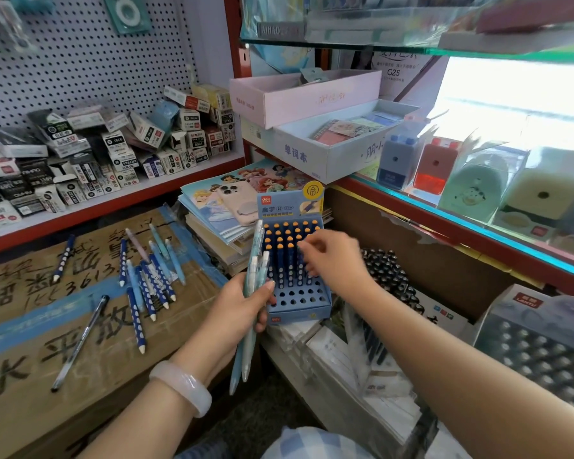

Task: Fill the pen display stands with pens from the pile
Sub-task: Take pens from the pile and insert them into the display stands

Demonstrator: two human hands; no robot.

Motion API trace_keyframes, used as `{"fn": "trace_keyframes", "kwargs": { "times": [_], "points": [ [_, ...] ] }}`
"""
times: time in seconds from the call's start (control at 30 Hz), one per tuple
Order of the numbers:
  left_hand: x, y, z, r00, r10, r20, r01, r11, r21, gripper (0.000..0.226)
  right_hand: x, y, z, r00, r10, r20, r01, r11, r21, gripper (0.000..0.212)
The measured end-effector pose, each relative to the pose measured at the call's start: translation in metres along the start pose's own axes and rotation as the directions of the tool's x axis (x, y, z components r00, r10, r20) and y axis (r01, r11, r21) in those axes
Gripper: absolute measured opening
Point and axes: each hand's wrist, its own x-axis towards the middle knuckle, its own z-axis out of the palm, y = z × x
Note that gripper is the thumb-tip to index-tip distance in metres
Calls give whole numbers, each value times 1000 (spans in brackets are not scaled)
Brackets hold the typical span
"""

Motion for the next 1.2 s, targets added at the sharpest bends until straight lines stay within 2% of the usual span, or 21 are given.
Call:
{"fn": "trace_keyframes", "kwargs": {
  "times": [0.03,0.1,0.17,0.23,0.33,0.43,0.53,0.67,0.83,1.0,1.2],
  "points": [
    [-1,2,1,1000,16,11,-16,1000,3,4,-8,-7,3,994,9,109,-21,994,105,21],
    [-3,6,3,999,43,27,-44,999,22,6,-22,-17,8,963,20,269,-75,977,197,21],
    [-4,11,6,998,64,23,-65,996,65,8,-30,-23,8,950,29,310,-119,954,276,17],
    [-7,16,9,996,91,20,-92,991,93,7,-33,-27,4,949,55,309,-172,914,368,13],
    [-14,25,14,994,106,36,-107,994,19,10,-37,-33,-7,959,103,262,-222,852,474,11],
    [-24,36,22,997,74,-5,-74,995,-73,9,-41,-37,-27,979,135,151,-194,844,500,12],
    [-33,41,34,998,19,-65,-25,996,-88,15,-48,-39,-54,987,151,58,-158,827,540,14],
    [-46,51,58,998,49,-35,-51,996,-77,13,-65,-37,-95,991,123,-47,-85,870,485,9],
    [-66,63,101,981,152,123,-162,984,74,16,-97,-14,-153,977,123,-177,-67,954,291,12],
    [-80,62,153,960,74,269,-68,997,-32,15,-139,14,-198,959,121,-255,-81,984,161,16],
    [-94,52,187,939,21,343,-66,990,121,10,-170,44,-219,947,139,-290,-96,983,158,13]
  ]
}}
